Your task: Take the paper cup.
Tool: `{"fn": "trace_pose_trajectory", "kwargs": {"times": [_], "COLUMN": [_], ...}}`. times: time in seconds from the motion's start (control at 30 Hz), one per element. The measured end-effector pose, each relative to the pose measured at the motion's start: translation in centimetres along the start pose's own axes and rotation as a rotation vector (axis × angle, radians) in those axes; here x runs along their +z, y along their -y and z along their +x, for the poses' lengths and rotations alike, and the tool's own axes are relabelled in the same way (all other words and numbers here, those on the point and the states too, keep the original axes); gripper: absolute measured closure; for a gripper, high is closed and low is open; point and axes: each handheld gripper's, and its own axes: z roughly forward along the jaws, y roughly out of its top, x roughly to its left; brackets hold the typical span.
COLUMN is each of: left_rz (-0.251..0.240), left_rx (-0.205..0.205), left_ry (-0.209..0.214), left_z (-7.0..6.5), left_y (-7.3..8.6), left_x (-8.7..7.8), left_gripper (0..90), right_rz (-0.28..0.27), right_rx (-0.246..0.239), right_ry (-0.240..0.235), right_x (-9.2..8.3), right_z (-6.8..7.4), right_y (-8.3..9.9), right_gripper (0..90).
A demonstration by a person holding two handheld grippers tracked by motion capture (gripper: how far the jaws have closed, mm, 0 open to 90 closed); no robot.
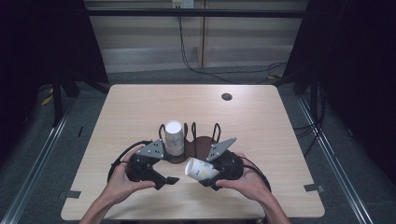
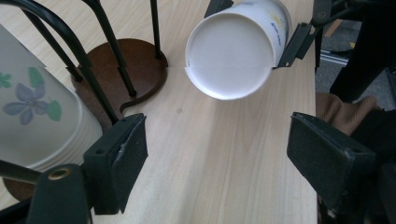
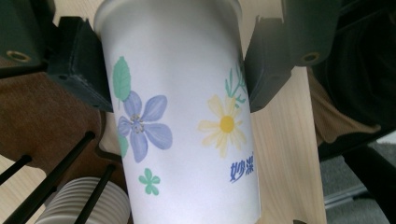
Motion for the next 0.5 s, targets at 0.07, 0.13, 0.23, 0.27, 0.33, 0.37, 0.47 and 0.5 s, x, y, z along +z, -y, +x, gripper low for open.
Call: {"fn": "trace_pose_trajectory", "kwargs": {"times": [0.07,0.13,0.23,0.27,0.33,0.37,0.47,0.5], "left_rz": [0.005,-0.001,0.011,0.015,0.021,0.021,0.021,0.027], "left_rx": [0.008,0.000,-0.002,-0.001,-0.004,-0.004,-0.004,-0.007], "left_ry": [0.000,0.001,0.003,0.000,0.003,0.003,-0.008,-0.005], "left_z": [-0.05,-0.09,0.02,0.03,0.05,0.05,-0.14,-0.22], "left_y": [0.04,0.01,0.03,0.06,0.12,0.12,-0.02,-0.10], "left_x": [0.14,0.21,0.26,0.30,0.39,0.39,0.48,0.49], "left_gripper": [21.3,21.3,21.2,20.7,19.6,19.5,19.5,19.6], "right_rz": [0.010,0.027,0.050,0.056,0.064,0.076,0.098,0.103], "right_rx": [-0.003,-0.012,-0.018,-0.024,-0.027,-0.024,-0.034,-0.036], "right_ry": [0.006,0.014,0.018,0.011,0.005,0.004,0.000,0.002], "right_x": [0.01,0.01,0.13,0.17,0.26,0.31,0.47,0.53], "right_z": [-0.05,-0.11,-0.07,-0.08,-0.04,0.03,0.16,0.20], "right_y": [-0.12,-0.26,-0.47,-0.53,-0.62,-0.70,-0.93,-1.03], "right_gripper": [30.5,30.5,30.3,30.3,30.3,30.4,30.4,30.4]}}
